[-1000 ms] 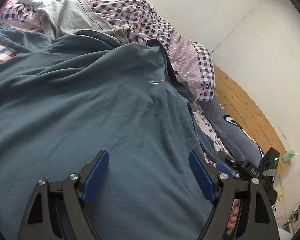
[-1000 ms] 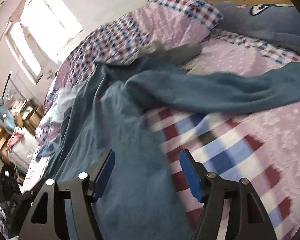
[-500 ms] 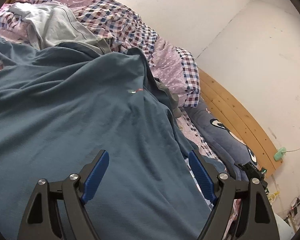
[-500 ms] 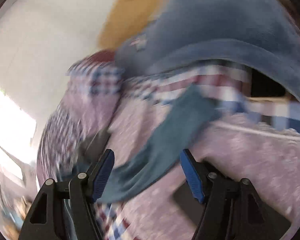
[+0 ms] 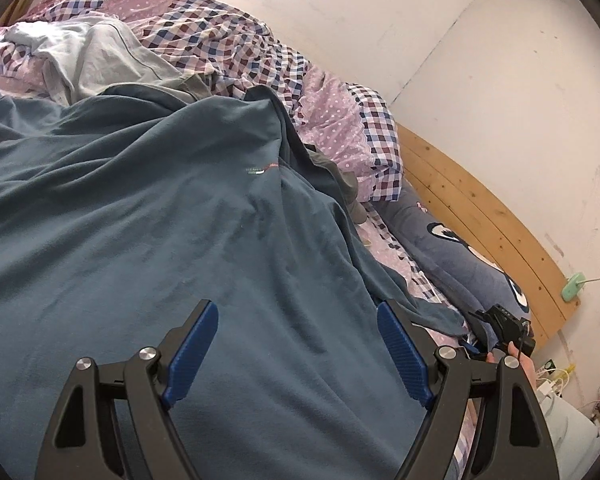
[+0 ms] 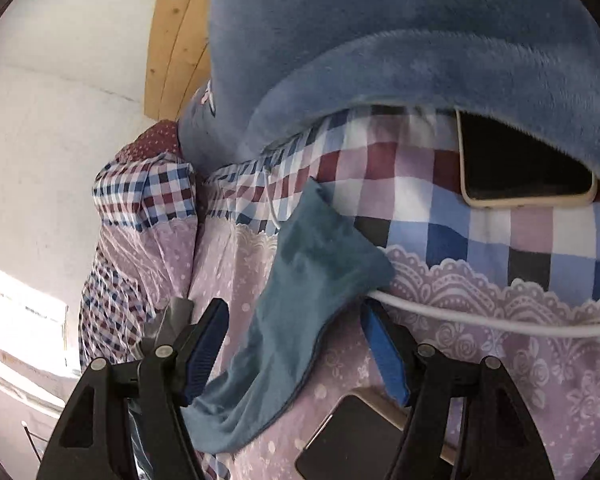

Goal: Fold clothes

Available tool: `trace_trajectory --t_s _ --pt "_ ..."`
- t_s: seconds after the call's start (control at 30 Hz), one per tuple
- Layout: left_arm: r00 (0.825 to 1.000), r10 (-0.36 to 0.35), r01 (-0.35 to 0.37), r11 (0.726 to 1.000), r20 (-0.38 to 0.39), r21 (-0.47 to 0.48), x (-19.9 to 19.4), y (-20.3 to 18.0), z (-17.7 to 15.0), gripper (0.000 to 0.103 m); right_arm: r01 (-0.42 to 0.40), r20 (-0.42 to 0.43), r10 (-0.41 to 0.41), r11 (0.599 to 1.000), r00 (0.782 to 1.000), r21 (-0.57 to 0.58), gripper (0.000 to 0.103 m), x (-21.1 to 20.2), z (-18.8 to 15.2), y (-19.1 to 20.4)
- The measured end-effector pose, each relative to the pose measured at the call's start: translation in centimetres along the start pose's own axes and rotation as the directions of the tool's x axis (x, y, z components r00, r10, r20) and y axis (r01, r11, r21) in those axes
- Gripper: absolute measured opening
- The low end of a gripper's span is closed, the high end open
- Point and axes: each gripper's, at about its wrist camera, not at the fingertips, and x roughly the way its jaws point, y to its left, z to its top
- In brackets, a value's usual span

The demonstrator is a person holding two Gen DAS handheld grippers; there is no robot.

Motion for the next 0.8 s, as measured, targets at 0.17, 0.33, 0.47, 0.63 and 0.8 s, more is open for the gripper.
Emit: trace_trajectory --t_s 0.17,0.33,0.47,0.63,0.8 --pt "1.000 0.001 -0.001 1.000 0.003 -0.008 -0.1 0.2 0.1 0.085 0.055 0.026 -0.053 0.997 0.998 -0.062 0.018 0.4 0.2 0.8" --pt "1.000 -0.012 0.013 0.999 0.014 -0.038 -0.6 0.6 0.8 0.085 0.119 0.046 -0.113 0.977 0.993 -0.177 0.001 0.3 -0.4 2.7" --pt "0.999 -0.030 0.032 0.997 0.030 -0.073 -1.5 1.2 1.6 0.085 0.076 0.072 -0.054 0.929 0.996 -0.362 0.000 -0.9 -3.0 7.7" --pt "0.994 -0.089 0.097 0.983 0.056 -0.158 -2.9 3.0 3.3 0.085 0.001 0.049 0.044 0.737 0.998 -0.676 0.000 -2.0 -10.1 17.4" --pt "0.972 -0.231 0.230 0.923 0.033 -0.308 -3.5 6.3 4.9 0.085 -0.183 -0.149 0.112 0.441 0.983 -0.879 0.000 -2.6 -23.8 25.7"
